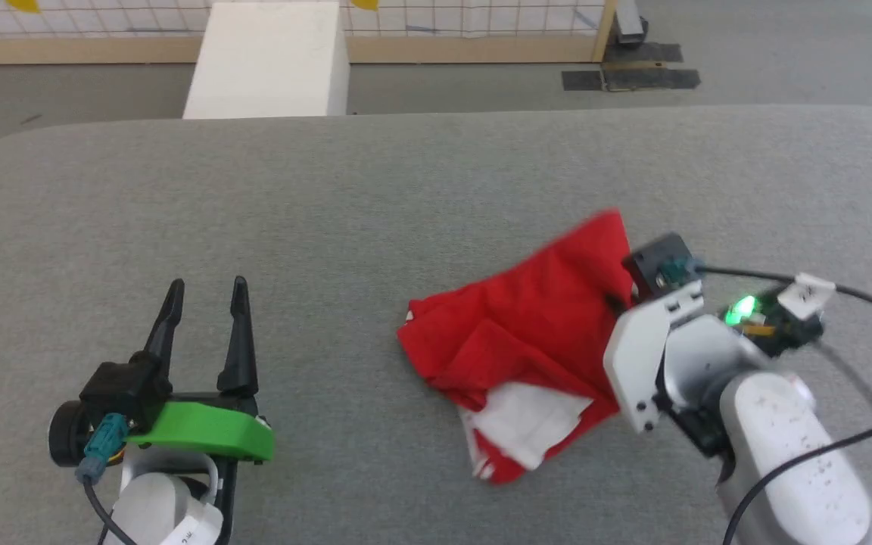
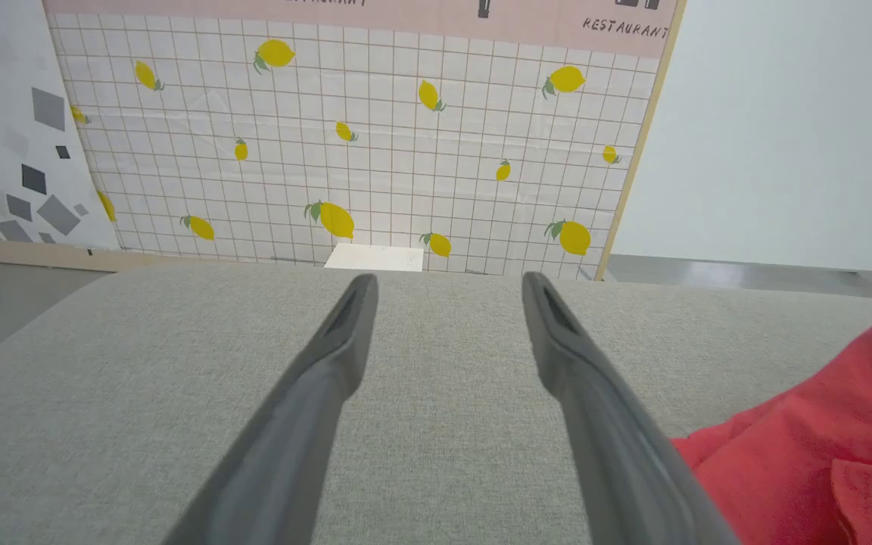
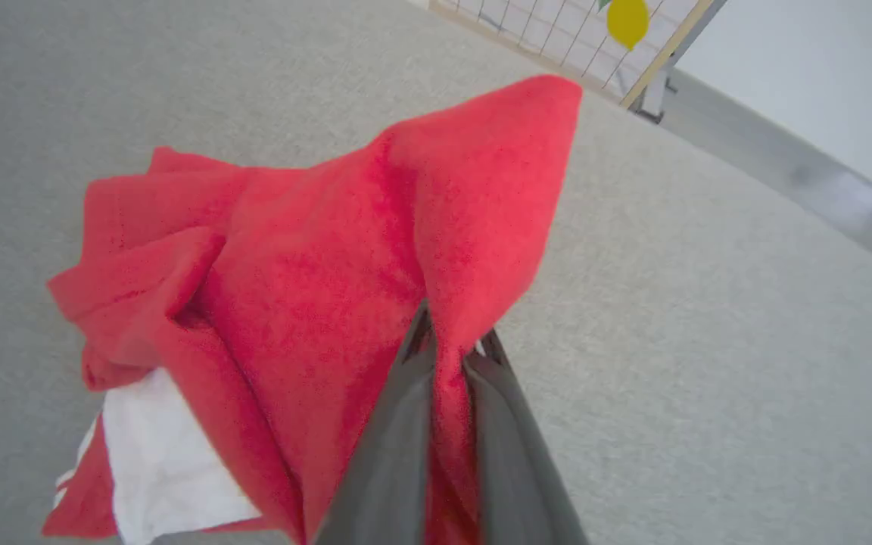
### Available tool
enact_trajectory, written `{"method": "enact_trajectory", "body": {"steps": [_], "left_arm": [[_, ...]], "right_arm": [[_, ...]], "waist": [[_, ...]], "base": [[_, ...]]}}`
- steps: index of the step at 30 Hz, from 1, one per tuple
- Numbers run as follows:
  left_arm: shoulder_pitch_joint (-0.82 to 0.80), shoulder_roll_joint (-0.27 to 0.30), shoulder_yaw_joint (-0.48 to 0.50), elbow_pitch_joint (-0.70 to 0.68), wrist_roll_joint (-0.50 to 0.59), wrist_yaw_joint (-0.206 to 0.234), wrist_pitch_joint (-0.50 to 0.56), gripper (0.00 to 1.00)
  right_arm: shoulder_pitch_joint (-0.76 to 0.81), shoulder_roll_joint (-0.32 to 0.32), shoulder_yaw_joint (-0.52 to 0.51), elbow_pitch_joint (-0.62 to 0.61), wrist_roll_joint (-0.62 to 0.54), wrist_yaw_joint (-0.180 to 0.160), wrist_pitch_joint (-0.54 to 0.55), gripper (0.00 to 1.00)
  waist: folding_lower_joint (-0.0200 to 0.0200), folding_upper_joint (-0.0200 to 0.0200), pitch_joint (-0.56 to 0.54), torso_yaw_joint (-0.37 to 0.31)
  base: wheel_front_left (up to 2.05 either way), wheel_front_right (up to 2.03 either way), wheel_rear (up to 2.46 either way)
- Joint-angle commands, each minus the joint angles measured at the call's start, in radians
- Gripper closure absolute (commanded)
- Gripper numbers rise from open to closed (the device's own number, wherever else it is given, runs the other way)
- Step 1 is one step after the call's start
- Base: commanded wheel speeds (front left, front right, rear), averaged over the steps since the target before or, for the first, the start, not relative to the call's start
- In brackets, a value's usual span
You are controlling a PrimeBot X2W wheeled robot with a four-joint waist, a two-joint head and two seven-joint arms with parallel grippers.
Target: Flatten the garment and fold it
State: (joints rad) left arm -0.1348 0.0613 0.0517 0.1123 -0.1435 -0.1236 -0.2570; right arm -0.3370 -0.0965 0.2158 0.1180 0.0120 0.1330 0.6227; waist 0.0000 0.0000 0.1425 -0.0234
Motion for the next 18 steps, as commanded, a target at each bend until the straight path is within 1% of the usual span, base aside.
{"method": "enact_trajectory", "body": {"steps": [1, 3, 6, 10, 14, 17, 18], "left_arm": [[-0.007, -0.003, 0.004, -0.007, 0.0, -0.007, -0.005, 0.0], [-0.016, -0.001, 0.002, -0.014, 0.001, -0.007, -0.005, 0.0], [-0.03, 0.0, 0.005, -0.032, 0.004, -0.007, -0.005, 0.0], [-0.061, 0.022, -0.001, -0.051, 0.01, -0.007, -0.005, 0.0], [-0.093, 0.052, -0.005, -0.076, 0.016, -0.007, -0.005, 0.0], [-0.113, 0.076, -0.001, -0.099, 0.025, -0.007, -0.005, 0.0], [-0.122, 0.087, -0.002, -0.105, 0.027, -0.007, -0.005, 0.0]], "right_arm": [[-0.039, -0.048, 0.028, -0.027, -0.032, -0.002, 0.02, 1.0], [-0.083, -0.115, 0.076, -0.059, -0.051, -0.002, 0.048, 1.0], [-0.153, -0.222, 0.138, -0.077, -0.045, -0.002, 0.071, 1.0], [-0.224, -0.325, 0.158, -0.058, -0.016, -0.002, 0.072, 1.0], [-0.276, -0.406, 0.16, -0.008, 0.018, -0.002, 0.039, 1.0], [-0.319, -0.45, 0.137, 0.044, 0.016, -0.002, 0.012, 1.0], [-0.334, -0.459, 0.115, 0.068, 0.013, -0.002, -0.001, 1.0]], "waist": [[0.0, 0.0, 0.02, -0.043], [0.0, 0.0, 0.035, -0.07], [0.0, 0.0, 0.069, -0.123], [0.0, 0.0, 0.121, -0.193], [0.0, 0.0, 0.176, -0.26], [0.0, 0.0, 0.221, -0.303], [0.0, 0.0, 0.238, -0.315]], "base": [[0.0, 0.0, 0.0], [0.0, 0.0, 0.0], [0.0, 0.0, 0.0], [0.0, 0.0, 0.0], [0.0, 0.0, 0.0], [0.0, 0.0, 0.0], [0.0, 0.0, 0.0]]}}
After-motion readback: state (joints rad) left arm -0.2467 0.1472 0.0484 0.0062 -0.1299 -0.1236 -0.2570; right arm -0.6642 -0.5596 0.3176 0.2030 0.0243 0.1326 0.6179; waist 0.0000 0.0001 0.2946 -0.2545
